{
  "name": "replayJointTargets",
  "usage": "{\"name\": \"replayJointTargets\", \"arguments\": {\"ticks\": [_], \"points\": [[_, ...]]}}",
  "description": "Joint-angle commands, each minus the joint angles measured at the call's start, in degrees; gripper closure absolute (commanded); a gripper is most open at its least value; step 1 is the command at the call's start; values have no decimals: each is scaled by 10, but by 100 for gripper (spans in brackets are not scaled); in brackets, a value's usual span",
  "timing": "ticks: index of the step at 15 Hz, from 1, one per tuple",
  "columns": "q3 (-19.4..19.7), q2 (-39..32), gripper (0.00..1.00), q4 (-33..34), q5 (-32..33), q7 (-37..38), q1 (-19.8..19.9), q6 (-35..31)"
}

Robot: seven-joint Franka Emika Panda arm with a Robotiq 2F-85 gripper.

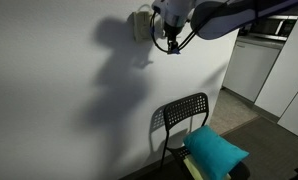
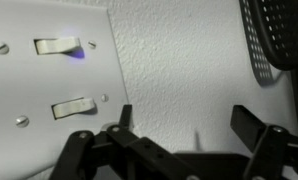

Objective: Turn on the left switch

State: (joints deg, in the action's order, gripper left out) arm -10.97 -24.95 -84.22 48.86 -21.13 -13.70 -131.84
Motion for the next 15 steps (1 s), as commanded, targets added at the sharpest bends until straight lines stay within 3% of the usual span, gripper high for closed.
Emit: {"name": "replayJointTargets", "arguments": {"ticks": [1, 15], "points": [[12, -32, 0, 51, -2, -22, -9, -1], [37, -23, 0, 76, 19, 47, -41, 112]]}}
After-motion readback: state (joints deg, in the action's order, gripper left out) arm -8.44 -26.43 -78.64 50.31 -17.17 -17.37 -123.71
